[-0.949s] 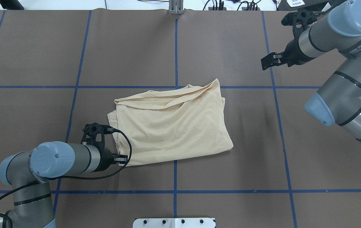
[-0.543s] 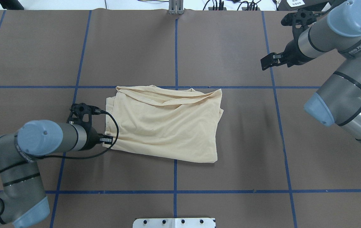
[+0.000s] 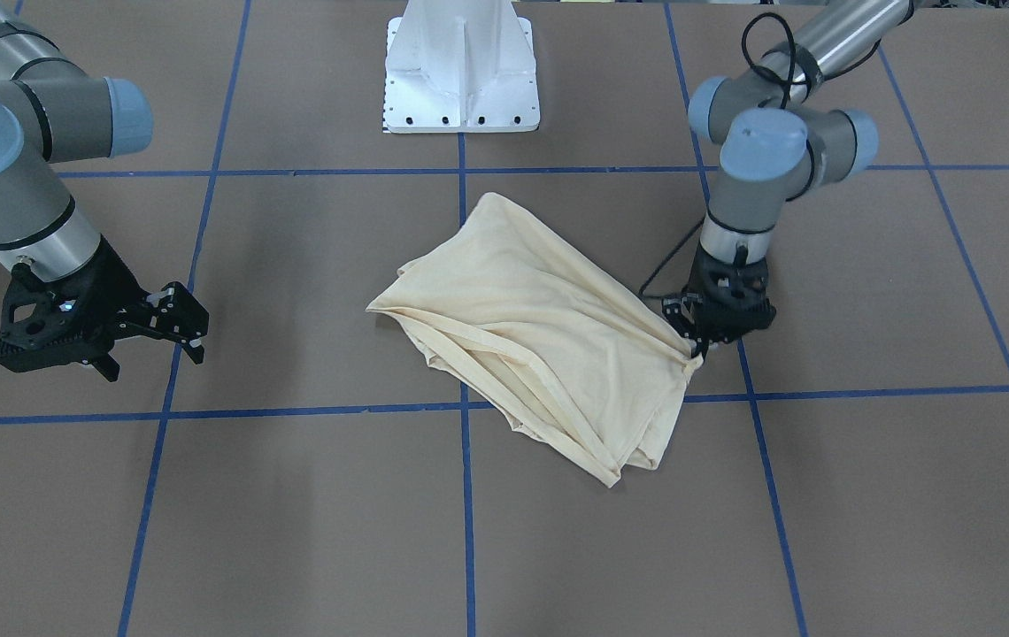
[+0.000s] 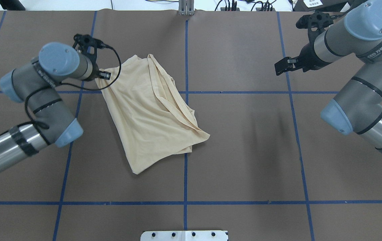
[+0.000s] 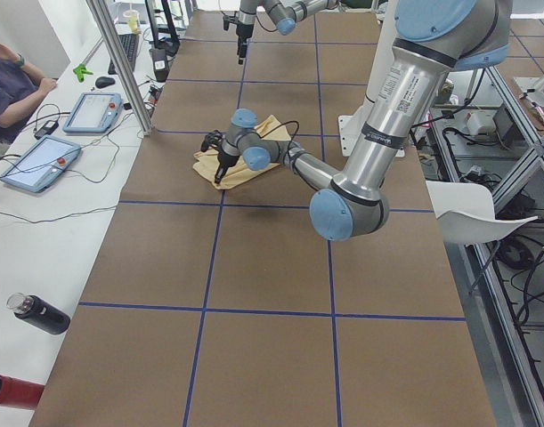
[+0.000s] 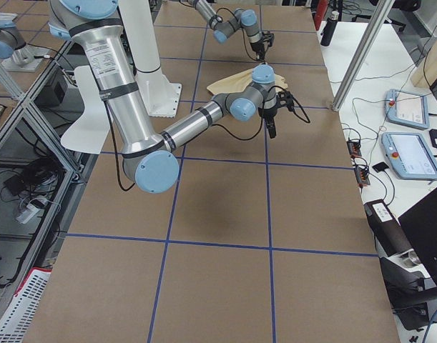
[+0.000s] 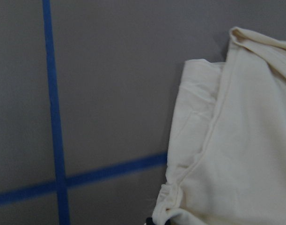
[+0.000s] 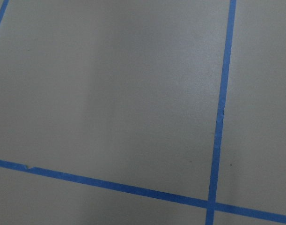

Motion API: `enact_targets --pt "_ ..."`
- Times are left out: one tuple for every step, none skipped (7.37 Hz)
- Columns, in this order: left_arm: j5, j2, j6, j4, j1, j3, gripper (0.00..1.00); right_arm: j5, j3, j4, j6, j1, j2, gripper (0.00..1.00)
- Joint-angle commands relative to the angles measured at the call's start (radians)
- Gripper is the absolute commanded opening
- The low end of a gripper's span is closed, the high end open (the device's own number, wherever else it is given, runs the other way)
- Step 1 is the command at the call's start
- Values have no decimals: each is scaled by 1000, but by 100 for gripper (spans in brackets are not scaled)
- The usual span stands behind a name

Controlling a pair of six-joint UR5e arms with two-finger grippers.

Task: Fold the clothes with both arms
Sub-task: 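Drag the shirt edge away from the robot with the left gripper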

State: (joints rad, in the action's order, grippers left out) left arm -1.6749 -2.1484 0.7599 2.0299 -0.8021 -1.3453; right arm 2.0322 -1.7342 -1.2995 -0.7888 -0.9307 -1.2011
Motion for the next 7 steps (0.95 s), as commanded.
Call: enact_targets --pt "-2 -166 -123 129 -98 280 0 0 -1 0 -4 3 2 100" --pt "-9 -165 -169 162 -127 288 62 -1 -1 -1 -4 7 3 100" --pt "-25 -157 -270 211 -144 279 100 -27 11 -1 -57 45 41 100" --pt "-99 -133 -286 234 -169 261 100 -88 56 -3 -202 108 134 100" --pt "-153 -90 -331 243 -195 212 100 -149 123 -12 -324 174 244 100" --pt "-160 -49 -344 240 -196 154 100 -244 218 -15 -463 241 364 100" --pt "-160 -19 -341 242 -196 125 100 -336 339 -17 -568 297 481 100"
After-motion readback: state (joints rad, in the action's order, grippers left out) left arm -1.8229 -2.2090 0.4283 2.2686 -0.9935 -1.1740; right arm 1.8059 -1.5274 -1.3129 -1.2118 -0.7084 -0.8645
